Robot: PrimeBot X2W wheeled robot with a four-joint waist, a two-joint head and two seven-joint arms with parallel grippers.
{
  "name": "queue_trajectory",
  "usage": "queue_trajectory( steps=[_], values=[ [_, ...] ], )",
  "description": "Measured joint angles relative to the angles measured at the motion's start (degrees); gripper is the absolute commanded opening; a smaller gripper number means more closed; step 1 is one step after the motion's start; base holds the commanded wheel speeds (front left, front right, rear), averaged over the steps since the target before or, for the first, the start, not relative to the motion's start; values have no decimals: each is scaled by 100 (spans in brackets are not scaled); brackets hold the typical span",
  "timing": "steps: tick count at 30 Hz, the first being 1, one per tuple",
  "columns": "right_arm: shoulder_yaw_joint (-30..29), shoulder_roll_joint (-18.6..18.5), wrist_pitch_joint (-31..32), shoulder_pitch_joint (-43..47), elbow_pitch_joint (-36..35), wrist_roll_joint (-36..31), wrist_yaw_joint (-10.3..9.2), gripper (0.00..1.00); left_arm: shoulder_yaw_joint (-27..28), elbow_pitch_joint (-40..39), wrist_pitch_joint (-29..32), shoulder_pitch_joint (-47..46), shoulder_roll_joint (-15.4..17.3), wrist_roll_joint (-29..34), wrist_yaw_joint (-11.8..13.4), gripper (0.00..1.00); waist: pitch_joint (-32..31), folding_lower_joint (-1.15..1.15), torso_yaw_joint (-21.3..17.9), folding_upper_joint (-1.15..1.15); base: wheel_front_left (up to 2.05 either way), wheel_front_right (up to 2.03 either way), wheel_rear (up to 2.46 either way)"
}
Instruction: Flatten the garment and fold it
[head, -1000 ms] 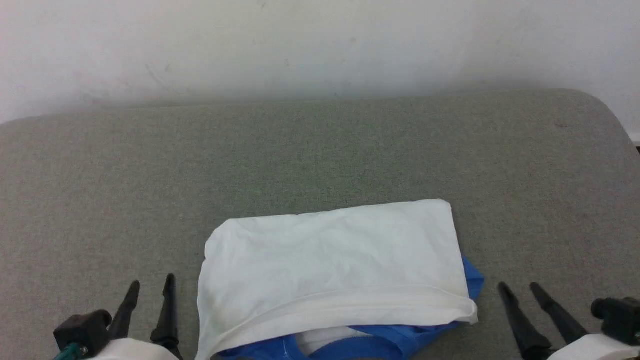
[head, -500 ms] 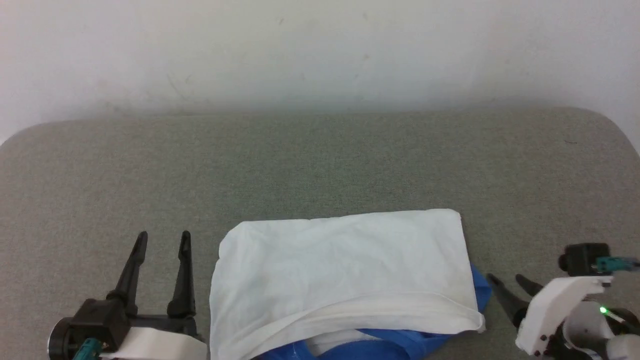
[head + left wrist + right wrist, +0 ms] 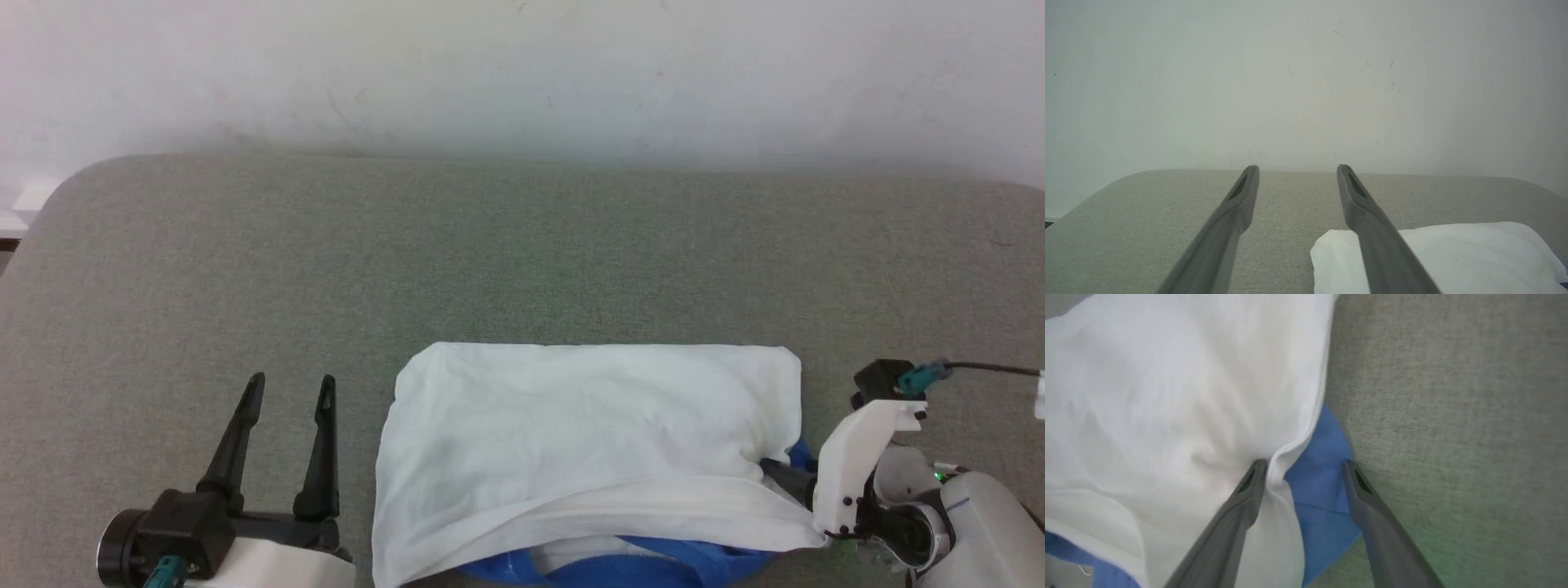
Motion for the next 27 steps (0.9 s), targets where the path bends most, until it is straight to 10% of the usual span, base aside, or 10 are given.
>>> queue_trajectory(
  steps=[1,4,17,27],
  values=[
    [0,0,0,0,0,0,0,100,0,0,0,0,0,0,0,100,0,0,0,0,0,0,0],
    [175,-55,331,-183,164,179,-21,0,80,46,0,7,-65,40,-36,100,-1,0,36,0,0,0,0],
    [441,-192,-434,178,-223,492,-7,0,178,294,0,206,-235,155,-235,100,-370,1,-108,0,0,0,0],
    [-577,-865,-677,949,-701,381,1,0,230,293,0,357,-261,192,-303,100,-543,1,-279,0,0,0,0]
  ],
)
